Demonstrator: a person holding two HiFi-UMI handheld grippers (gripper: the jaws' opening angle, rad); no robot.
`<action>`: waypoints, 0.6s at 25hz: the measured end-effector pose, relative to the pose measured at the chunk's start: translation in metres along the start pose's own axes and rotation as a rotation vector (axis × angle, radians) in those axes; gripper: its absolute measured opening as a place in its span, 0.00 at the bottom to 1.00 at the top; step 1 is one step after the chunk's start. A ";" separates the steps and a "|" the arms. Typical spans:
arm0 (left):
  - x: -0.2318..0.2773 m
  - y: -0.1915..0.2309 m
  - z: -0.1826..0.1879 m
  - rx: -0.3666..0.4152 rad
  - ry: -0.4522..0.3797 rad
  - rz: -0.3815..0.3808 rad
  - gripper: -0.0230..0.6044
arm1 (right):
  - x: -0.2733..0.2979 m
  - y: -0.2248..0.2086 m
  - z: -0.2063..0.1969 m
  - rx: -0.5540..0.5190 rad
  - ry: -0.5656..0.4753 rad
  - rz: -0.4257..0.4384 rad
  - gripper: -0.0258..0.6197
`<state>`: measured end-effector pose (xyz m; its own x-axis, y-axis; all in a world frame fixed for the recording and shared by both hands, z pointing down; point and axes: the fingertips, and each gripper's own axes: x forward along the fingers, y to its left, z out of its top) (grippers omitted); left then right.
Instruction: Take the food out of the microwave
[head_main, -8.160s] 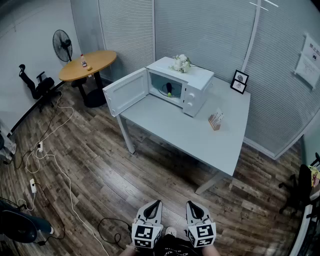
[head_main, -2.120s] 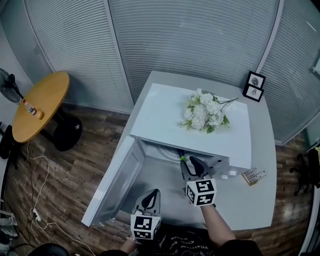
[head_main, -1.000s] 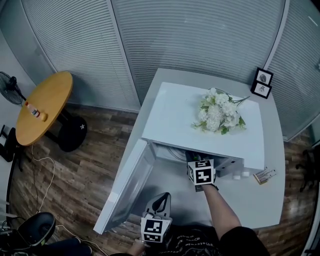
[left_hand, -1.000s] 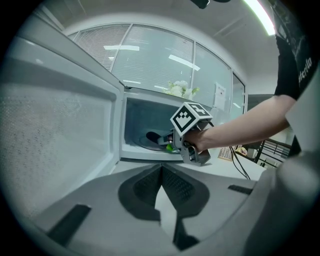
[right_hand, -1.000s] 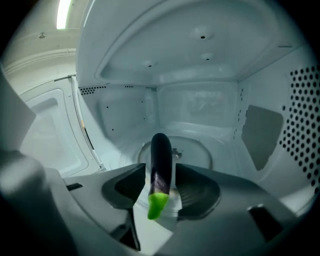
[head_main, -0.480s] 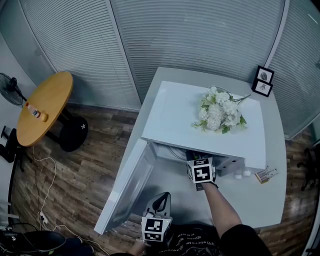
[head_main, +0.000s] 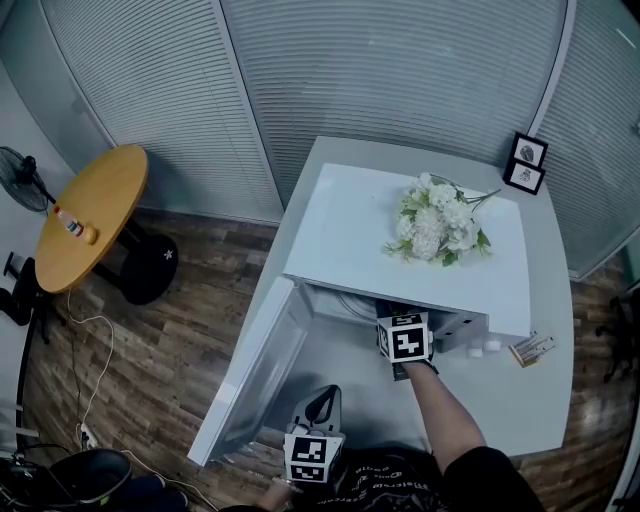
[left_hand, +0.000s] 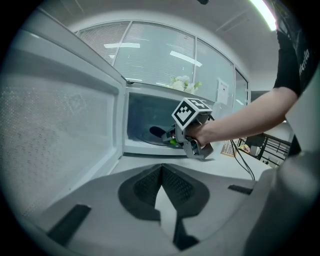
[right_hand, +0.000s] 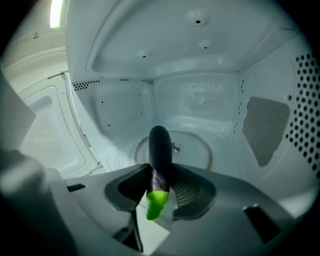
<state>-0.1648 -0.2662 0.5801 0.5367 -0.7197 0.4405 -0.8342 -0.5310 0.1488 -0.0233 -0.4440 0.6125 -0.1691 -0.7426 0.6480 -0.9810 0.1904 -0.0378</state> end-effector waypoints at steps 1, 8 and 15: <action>-0.001 0.000 0.000 -0.001 0.000 0.001 0.05 | -0.002 0.000 0.002 -0.007 -0.008 -0.004 0.25; -0.004 0.000 -0.001 -0.011 -0.009 0.014 0.05 | -0.019 0.002 0.012 -0.071 -0.054 -0.009 0.25; -0.008 -0.005 0.000 -0.004 -0.023 0.017 0.05 | -0.040 0.004 0.008 -0.093 -0.081 -0.001 0.25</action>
<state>-0.1653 -0.2579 0.5762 0.5252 -0.7385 0.4228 -0.8436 -0.5169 0.1453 -0.0214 -0.4189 0.5804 -0.1791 -0.7917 0.5840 -0.9687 0.2456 0.0360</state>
